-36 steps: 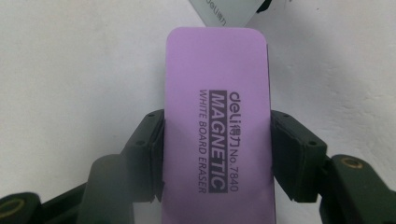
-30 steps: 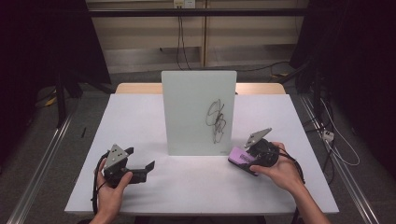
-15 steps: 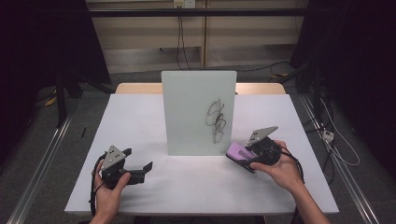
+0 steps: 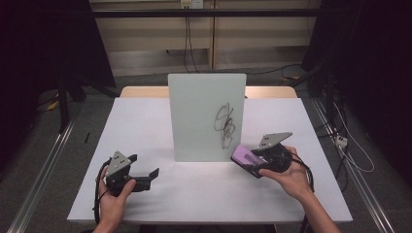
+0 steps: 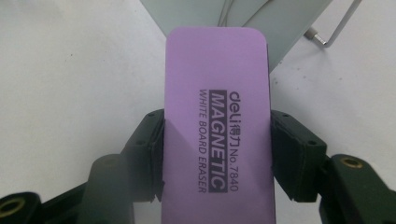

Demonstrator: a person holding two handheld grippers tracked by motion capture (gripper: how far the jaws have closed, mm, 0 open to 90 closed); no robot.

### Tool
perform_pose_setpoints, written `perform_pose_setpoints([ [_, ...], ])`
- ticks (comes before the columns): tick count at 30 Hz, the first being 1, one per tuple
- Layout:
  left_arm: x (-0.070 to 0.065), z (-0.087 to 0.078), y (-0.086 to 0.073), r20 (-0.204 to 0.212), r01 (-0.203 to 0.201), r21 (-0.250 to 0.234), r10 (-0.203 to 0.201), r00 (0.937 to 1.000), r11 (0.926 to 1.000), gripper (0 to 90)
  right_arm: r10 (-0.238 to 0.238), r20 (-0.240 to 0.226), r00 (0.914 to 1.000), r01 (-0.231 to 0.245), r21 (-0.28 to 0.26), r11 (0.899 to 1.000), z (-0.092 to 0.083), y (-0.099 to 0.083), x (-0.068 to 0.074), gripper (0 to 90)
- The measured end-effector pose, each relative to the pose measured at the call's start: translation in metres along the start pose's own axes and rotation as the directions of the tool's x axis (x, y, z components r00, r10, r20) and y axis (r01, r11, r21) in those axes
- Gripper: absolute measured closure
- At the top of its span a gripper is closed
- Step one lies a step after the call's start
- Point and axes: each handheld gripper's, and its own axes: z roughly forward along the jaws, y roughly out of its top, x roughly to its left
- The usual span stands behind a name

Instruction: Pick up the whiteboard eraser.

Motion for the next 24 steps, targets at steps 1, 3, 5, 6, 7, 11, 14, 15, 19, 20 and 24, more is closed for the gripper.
perform_pose_setpoints([
  [1,0.0,0.0,0.0,0.0,-0.001,0.001,0.001,1.0,1.0,4.8,-0.008,0.008,0.9999,0.008,-0.004,1.0,-0.001,0.0,0.001,42.3],
  [3,-0.001,0.0,0.0,0.0,-0.005,0.001,0.005,1.0,1.0,4.8,-0.012,0.018,0.9998,0.012,-0.017,1.0,-0.002,0.0,0.002,42.3],
  [5,-0.001,0.0,0.0,-0.001,-0.01,0.002,0.01,1.0,1.0,4.8,-0.022,0.025,0.9994,0.023,-0.024,0.999,-0.003,0.001,0.003,42.3],
  [6,-0.001,0.0,0.0,-0.002,-0.009,0.002,0.009,1.0,1.0,4.8,-0.022,0.028,0.9994,0.023,-0.032,0.999,-0.003,0.001,0.004,42.3],
  [7,-0.001,-0.001,0.0,-0.003,-0.012,0.005,0.012,0.9999,0.9999,4.8,-0.026,0.029,0.9992,0.027,-0.037,0.999,-0.004,0.001,0.004,42.3],
  [11,-0.002,0.0,0.0,-0.004,-0.01,0.005,0.01,0.9999,0.9999,4.8,-0.03,0.04,0.9987,0.032,-0.061,0.998,-0.008,0.002,0.005,42.3],
  [14,-0.003,0.001,0.0,0.002,-0.009,0.011,0.009,1.0,0.9999,4.8,-0.034,0.05,0.9982,0.038,-0.077,0.996,-0.01,0.002,0.005,42.3],
  [15,-0.003,0.001,0.0,0.002,-0.013,0.012,0.013,0.9999,0.9998,4.8,-0.031,0.055,0.998,0.036,-0.083,0.996,-0.011,0.003,0.005,42.3],
  [19,-0.002,0.001,0.0,0.002,-0.012,0.013,0.012,0.9999,0.9998,4.8,-0.031,0.075,0.9967,0.039,-0.114,0.993,-0.015,0.004,0.005,42.3],
  [20,-0.002,0.001,-0.001,-0.001,-0.008,0.012,0.008,1.0,0.9999,4.8,-0.031,0.077,0.9965,0.04,-0.118,0.992,-0.015,0.005,0.005,42.3],
  [24,-0.002,0.001,0.0,0.0,-0.012,0.013,0.012,0.9999,0.9998,4.8,-0.034,0.092,0.9952,0.046,-0.133,0.99,-0.018,0.006,0.007,42.3],
])
